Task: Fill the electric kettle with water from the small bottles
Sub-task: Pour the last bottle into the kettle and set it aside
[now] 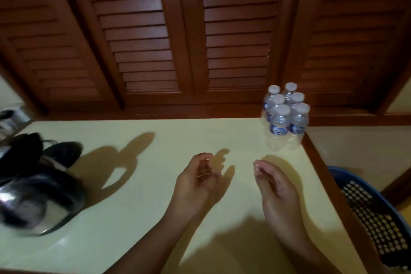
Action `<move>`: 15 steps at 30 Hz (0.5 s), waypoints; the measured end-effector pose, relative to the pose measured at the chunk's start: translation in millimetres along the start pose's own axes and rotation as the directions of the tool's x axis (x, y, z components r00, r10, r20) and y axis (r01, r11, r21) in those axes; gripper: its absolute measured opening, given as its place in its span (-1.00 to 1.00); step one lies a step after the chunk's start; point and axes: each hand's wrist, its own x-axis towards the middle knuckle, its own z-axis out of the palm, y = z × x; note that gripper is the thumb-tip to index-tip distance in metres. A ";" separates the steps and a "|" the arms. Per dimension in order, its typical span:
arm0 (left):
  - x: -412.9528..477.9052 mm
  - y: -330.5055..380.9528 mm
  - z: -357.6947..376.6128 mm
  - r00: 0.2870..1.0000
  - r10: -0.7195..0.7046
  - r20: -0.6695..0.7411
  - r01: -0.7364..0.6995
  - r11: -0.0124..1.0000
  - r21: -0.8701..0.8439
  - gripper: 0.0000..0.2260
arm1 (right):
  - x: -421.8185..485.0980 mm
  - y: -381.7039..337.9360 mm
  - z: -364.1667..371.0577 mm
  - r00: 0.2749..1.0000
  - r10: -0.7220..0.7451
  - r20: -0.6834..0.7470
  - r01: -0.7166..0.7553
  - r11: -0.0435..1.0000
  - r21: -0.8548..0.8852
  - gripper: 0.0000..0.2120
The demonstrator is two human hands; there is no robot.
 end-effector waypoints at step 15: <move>-133.2 -10.1 -192.0 0.866 0.003 -0.500 -0.033 0.998 -0.052 -0.68 | -93.5 -53.5 189.3 0.808 -0.050 0.587 -0.019 0.994 0.110 -0.78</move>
